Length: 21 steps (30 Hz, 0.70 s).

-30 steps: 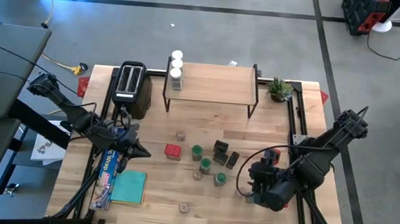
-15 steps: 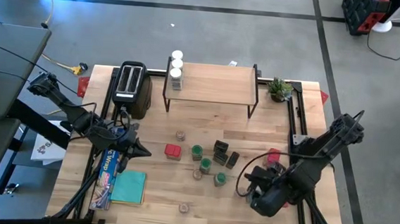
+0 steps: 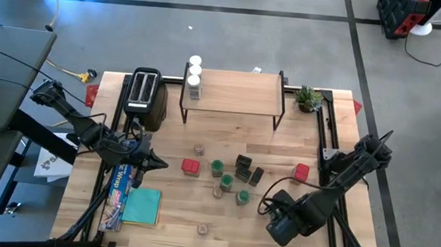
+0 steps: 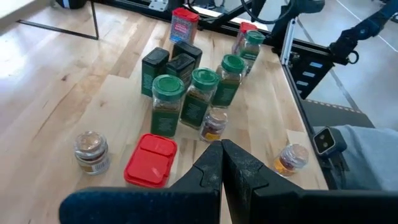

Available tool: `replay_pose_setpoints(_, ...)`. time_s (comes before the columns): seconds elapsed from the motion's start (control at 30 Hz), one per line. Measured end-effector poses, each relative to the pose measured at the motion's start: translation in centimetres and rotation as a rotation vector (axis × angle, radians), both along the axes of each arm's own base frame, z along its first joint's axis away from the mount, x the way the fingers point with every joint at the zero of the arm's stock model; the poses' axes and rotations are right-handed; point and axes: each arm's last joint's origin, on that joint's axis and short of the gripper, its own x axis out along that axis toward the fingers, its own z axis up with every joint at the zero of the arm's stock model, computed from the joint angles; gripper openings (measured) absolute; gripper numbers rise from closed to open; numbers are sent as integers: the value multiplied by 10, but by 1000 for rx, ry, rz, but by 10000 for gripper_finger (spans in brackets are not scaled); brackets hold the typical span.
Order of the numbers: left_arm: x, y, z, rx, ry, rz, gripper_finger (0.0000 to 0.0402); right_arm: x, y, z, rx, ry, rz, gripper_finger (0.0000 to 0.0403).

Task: Shelf spices
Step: Put the right green seasoning bottle on the shelf

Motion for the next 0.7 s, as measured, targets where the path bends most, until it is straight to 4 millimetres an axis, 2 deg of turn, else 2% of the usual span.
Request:
replay_pose_setpoints(0.37,0,1,-4,63,32,7,1,16,-11,-7,8,26,-161,301)
replay_pose_setpoints(0.5,2,-1,-7,73,44,11,1,20,-8,-16,1,52,-155,301)
replay_pose_setpoints(0.7,5,-3,-10,86,63,15,1,21,-8,-19,-28,41,-153,301)
